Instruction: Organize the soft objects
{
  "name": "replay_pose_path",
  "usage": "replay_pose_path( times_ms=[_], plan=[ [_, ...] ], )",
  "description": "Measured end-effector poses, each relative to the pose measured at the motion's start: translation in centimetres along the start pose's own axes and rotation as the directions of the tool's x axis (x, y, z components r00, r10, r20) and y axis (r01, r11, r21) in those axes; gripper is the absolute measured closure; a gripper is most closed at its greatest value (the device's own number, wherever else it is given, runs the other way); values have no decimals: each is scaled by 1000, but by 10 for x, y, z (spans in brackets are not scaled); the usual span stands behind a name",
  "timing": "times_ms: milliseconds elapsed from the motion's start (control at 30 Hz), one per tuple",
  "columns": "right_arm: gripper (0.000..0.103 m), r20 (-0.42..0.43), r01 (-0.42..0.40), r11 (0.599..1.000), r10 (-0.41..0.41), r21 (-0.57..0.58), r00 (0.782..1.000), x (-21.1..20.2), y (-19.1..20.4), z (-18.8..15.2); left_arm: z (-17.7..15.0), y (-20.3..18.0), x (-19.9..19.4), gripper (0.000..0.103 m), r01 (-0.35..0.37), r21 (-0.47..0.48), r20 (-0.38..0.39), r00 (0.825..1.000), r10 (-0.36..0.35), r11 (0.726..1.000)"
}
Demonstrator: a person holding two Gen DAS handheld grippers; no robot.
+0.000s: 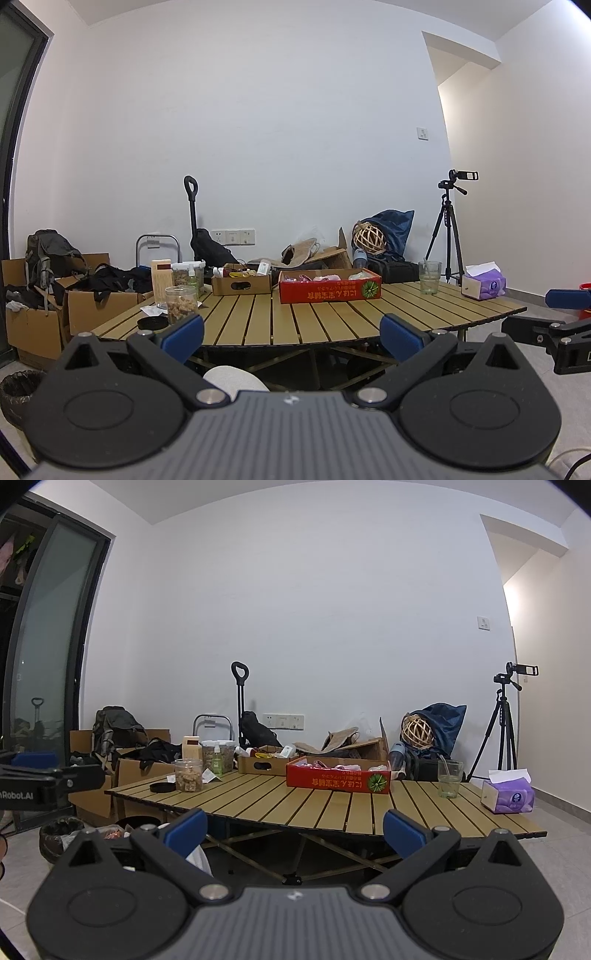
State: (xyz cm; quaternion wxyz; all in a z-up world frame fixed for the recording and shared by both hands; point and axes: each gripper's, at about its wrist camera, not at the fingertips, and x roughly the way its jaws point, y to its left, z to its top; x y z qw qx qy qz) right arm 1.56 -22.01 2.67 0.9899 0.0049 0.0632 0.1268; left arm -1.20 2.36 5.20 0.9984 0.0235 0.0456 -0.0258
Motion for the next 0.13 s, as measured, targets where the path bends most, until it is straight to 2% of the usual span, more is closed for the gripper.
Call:
replay_pose_path(
  times_ms=[133],
  plan=[
    [1, 7, 2, 1000, -1, -7, 1000, 0, 1, 0, 0, 1, 1, 0, 5, 4, 15, 1000, -5, 1000]
  ],
)
